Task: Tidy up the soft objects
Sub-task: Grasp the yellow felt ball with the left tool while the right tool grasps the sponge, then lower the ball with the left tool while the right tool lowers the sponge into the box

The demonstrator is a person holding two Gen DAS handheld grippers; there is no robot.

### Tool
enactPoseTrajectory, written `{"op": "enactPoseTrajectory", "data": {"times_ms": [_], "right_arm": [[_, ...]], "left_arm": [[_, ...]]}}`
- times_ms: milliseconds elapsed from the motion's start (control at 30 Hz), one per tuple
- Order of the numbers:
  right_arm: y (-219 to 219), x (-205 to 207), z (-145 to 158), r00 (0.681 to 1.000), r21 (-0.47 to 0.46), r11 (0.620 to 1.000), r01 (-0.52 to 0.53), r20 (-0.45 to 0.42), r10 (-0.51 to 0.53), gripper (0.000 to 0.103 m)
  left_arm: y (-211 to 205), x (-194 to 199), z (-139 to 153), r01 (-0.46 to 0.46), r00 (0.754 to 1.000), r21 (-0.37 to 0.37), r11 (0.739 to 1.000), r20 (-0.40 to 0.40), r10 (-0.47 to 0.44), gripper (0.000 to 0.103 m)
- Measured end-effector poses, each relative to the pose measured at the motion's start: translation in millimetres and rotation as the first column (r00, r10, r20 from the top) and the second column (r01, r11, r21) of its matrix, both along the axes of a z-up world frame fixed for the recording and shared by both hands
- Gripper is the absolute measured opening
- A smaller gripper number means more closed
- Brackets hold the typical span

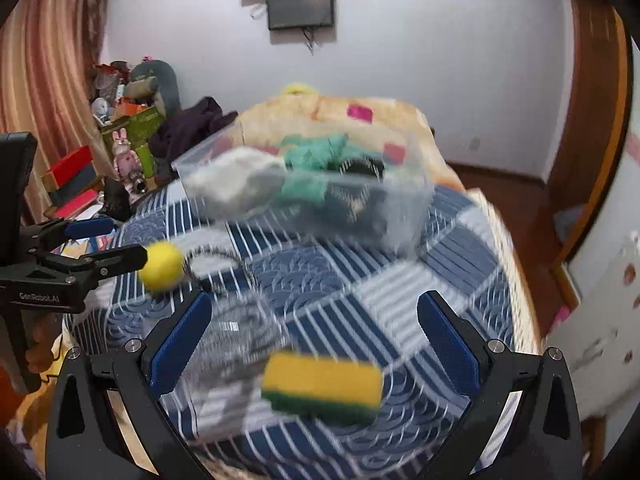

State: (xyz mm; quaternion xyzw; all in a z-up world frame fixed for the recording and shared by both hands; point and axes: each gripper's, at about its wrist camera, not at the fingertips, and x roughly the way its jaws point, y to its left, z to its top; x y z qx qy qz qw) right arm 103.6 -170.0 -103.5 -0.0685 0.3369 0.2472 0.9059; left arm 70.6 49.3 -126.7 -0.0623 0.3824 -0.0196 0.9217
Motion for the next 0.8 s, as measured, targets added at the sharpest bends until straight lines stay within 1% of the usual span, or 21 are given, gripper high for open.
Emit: {"op": "enactPoseTrajectory", "data": {"times_ms": [100,200,267,300,333,367,433,467,500,533,733,800], "right_arm": [[-12.5,-3.4,-12.3,0.998,0.029,0.999,0.040,-0.055,-0.038,0.103],[-21.9,-8.5,-19.7,0.993,0.054,0.996,0.065,-0.099,-0.059,0.102],[-26.9,-11.5,-24.1,0.991,0.065,0.995,0.072,-0.116,-0.065,0.102],[-28.1,-12.9,-25.4,0.990,0.065,0.995,0.073,-0.121,-0.065,0.100],[-28.4,-14.3,-27.1,0.990,0.067,0.995,0.071,-0.124,-0.063,0.095],[-27.7,-14.7,-28.7,0.990,0.070,0.996,0.062,-0.133,-0.053,0.091],[-25.7,-14.1,-32.6,0.986,0.079,0.996,0.029,-0.165,-0.016,0.069],[-24.1,-13.9,-33.3,0.985,0.079,0.997,0.024,-0.174,-0.010,0.066],[-22.9,-13.9,-34.3,0.984,0.079,0.997,0.022,-0.179,-0.008,0.065],[-24.4,-15.3,-33.7,0.986,0.086,0.996,0.023,-0.169,-0.008,0.065],[-28.3,-15.5,-21.1,0.991,0.114,0.993,0.033,-0.133,-0.017,0.063],[-28.4,-12.7,-15.4,0.993,0.121,0.992,0.035,-0.117,-0.021,0.063]], "left_arm": [[-0.3,-3.2,-9.1,-0.005,1.000,-0.010,1.000,-0.016,0.005,0.102],[-1.4,-3.0,-11.5,-0.011,1.000,-0.030,0.999,-0.008,0.011,0.101],[-3.9,-0.6,-12.2,-0.004,1.000,-0.040,0.999,0.000,0.004,0.095],[-5.5,1.8,-12.9,0.001,1.000,-0.040,0.999,-0.002,-0.001,0.088],[-6.5,4.2,-13.9,0.005,1.000,-0.037,0.999,-0.007,-0.006,0.081],[-7.8,7.9,-16.0,0.005,1.000,-0.029,1.000,-0.018,-0.006,0.077],[-6.8,11.5,-18.9,0.004,1.000,-0.037,0.999,-0.026,-0.005,0.062],[-5.5,12.2,-20.2,0.009,1.000,-0.054,0.999,-0.029,-0.011,0.056],[-4.2,12.1,-21.0,0.014,0.999,-0.071,0.997,-0.030,-0.016,0.045],[-2.9,11.3,-21.7,0.022,0.999,-0.094,0.995,-0.032,-0.025,0.044],[-7.8,4.6,-16.6,0.025,1.000,-0.048,0.999,-0.005,-0.025,0.044],[-8.0,4.3,-12.1,0.028,1.000,-0.046,0.999,0.005,-0.028,0.044]]}}
